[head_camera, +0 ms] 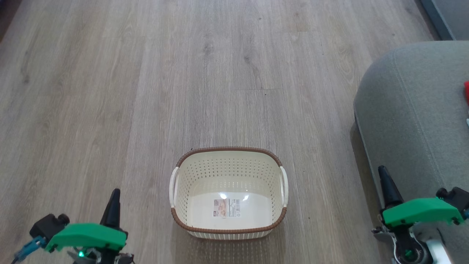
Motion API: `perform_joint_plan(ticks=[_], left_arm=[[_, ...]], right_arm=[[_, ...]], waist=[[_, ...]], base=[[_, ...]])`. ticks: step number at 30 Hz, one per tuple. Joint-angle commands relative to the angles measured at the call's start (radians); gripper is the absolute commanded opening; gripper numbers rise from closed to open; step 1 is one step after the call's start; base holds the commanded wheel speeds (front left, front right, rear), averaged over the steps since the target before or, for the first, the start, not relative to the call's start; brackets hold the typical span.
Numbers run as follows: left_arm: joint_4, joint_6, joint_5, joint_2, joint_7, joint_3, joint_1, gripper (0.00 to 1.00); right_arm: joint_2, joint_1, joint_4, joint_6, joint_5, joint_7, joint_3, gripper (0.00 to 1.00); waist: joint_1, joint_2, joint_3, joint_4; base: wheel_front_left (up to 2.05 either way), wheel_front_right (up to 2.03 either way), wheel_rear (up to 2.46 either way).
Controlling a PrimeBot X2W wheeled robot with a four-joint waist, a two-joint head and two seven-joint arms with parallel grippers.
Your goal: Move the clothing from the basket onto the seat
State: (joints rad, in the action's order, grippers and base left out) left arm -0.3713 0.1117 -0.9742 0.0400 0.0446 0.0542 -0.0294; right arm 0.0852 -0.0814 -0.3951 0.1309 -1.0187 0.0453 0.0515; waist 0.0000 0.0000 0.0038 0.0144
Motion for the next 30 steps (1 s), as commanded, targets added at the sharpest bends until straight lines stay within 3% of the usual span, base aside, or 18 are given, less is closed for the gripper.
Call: perform_joint_plan(ticks=[1, 30], left_arm=[[0.043, 0.008, -0.036, 0.007, -0.007, 0.024, -0.057, 0.00], [0.090, 0.014, -0.375, 0.009, -0.093, 0.044, -0.069, 0.00]], right_arm=[[-0.001, -0.034, 0.043, 0.000, -0.034, -0.011, -0.005, 0.00], [-0.020, -0.030, 0.104, 0.000, -0.349, -0.095, 0.033, 0.00]], waist=[[0.0000, 0.0000, 0.000, 0.000], [0.0000, 0.0000, 0.000, -0.008]], base=[[0.00, 0.00, 0.00], [0.00, 0.00, 0.00]])
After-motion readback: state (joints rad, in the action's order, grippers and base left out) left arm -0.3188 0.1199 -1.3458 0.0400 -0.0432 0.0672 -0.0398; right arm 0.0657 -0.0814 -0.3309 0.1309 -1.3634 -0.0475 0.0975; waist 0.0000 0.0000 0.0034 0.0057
